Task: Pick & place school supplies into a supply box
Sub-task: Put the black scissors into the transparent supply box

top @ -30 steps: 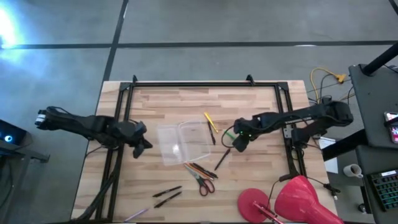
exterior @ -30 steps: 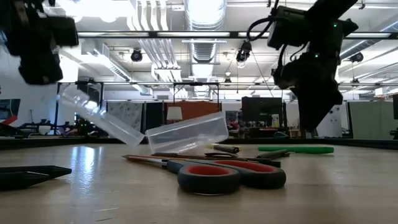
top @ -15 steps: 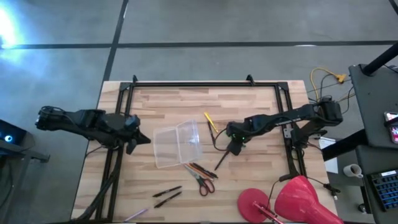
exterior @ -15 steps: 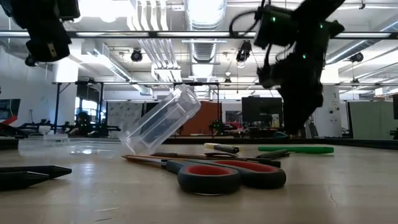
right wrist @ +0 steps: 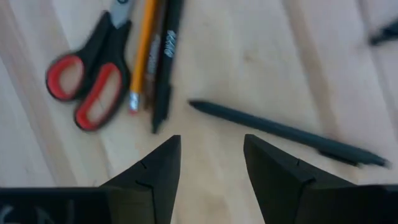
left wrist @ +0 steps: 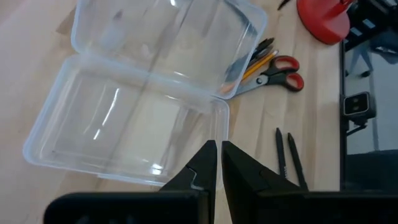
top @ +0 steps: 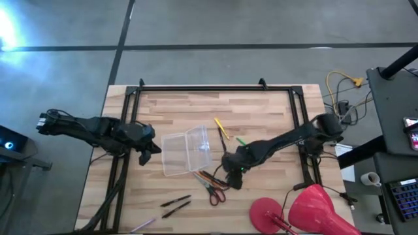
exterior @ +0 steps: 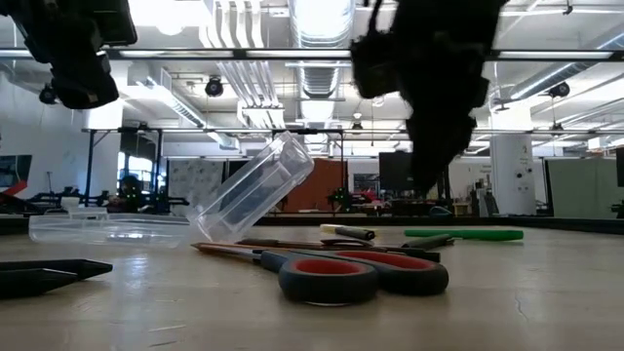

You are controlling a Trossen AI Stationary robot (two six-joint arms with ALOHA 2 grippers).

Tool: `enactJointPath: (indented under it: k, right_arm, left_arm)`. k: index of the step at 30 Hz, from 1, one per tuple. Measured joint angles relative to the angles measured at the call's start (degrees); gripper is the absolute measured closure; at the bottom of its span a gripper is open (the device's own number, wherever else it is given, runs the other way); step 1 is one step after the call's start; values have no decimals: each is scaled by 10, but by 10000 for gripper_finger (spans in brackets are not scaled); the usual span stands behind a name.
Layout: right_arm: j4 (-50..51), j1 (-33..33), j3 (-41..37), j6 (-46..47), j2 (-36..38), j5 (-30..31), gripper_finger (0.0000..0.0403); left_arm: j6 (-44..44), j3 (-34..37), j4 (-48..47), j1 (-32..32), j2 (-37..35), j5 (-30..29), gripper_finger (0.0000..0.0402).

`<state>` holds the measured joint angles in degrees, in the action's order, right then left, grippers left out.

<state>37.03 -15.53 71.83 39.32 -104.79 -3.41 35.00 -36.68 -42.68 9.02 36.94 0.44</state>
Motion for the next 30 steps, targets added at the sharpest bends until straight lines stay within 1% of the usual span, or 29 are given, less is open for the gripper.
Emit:
enactJointPath:
  k: [5, 12, 16, 18, 21, 27, 30]
  right_arm:
    - [0, -27, 72, 35, -64, -16, 234]
    - [0, -72, 168, 129, -146, -25, 239]
    - [-1, -89, 212, 162, -185, -26, 244]
    - [-1, -94, 226, 176, -200, -15, 247]
    - [3, -98, 237, 210, -219, 20, 250]
    - [8, -102, 248, 267, -240, 64, 250]
    - [14, -105, 248, 286, -242, 75, 251]
  left_arm:
    - [-16, 0, 0, 0, 3, 0, 393]
    - [-52, 1, 0, 0, 3, 0, 393]
    - [-66, 3, 0, 0, 3, 0, 393]
    - [-71, 5, -2, 0, 3, 0, 393]
    - [-72, 5, -4, 0, 3, 0, 393]
    - [-73, 6, -4, 0, 5, 0, 393]
    - [-73, 6, -4, 0, 9, 0, 393]
